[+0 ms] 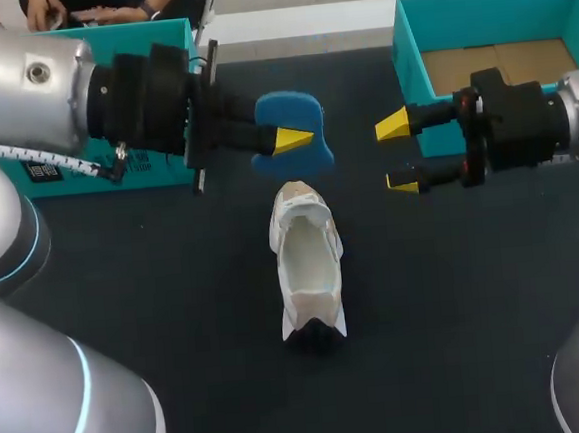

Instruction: Take the shoe out of the shoebox, open the shoe tongue, remove and reinsert the insole, then place the shoe into the shoebox

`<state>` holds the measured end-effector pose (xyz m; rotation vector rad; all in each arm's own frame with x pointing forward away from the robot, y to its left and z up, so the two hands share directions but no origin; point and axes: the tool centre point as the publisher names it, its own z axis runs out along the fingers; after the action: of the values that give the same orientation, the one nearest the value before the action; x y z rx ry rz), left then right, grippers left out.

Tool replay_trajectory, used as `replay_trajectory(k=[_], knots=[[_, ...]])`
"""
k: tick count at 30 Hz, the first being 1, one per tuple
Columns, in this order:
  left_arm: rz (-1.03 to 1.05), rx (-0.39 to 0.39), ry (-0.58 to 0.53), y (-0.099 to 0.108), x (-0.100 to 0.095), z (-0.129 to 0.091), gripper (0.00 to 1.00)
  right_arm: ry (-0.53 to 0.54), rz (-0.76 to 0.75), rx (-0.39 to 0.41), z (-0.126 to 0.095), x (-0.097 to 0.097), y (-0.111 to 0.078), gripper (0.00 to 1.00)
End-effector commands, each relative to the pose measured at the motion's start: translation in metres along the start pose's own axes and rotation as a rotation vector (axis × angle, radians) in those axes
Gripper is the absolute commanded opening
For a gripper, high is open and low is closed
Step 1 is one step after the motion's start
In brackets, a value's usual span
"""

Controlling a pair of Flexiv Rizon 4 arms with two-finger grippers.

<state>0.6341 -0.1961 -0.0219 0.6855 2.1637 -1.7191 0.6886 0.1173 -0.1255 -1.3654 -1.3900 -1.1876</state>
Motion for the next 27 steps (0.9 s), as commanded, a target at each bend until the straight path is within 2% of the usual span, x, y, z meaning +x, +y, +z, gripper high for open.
replay_trajectory(k=[1, 4, 7, 12, 16, 18, 27], knots=[[0.279, -0.011, -0.135, 0.015, 0.015, 0.000, 0.00, -0.002, 0.001, -0.001, 0.002, 0.000, 0.000, 1.00], [0.337, -0.003, -0.168, 0.020, 0.016, -0.001, 0.00, -0.002, 0.001, -0.001, 0.002, 0.000, 0.000, 1.00], [0.501, 0.015, -0.232, 0.027, 0.019, -0.002, 0.00, -0.002, 0.001, -0.001, 0.002, 0.000, 0.000, 1.00], [0.813, 0.031, -0.340, 0.034, 0.025, -0.001, 0.00, -0.002, 0.001, -0.001, 0.002, 0.000, 0.000, 1.00], [1.143, 0.064, -0.443, 0.042, 0.030, 0.000, 0.00, -0.002, 0.001, -0.001, 0.002, 0.000, 0.000, 1.00], [1.235, 0.062, -0.484, 0.047, 0.031, 0.000, 0.00, -0.002, 0.001, -0.001, 0.002, 0.000, 0.000, 1.00], [1.235, 0.062, -0.484, 0.047, 0.031, 0.000, 0.00, -0.002, 0.001, -0.001, 0.002, 0.000, 0.000, 1.00]])
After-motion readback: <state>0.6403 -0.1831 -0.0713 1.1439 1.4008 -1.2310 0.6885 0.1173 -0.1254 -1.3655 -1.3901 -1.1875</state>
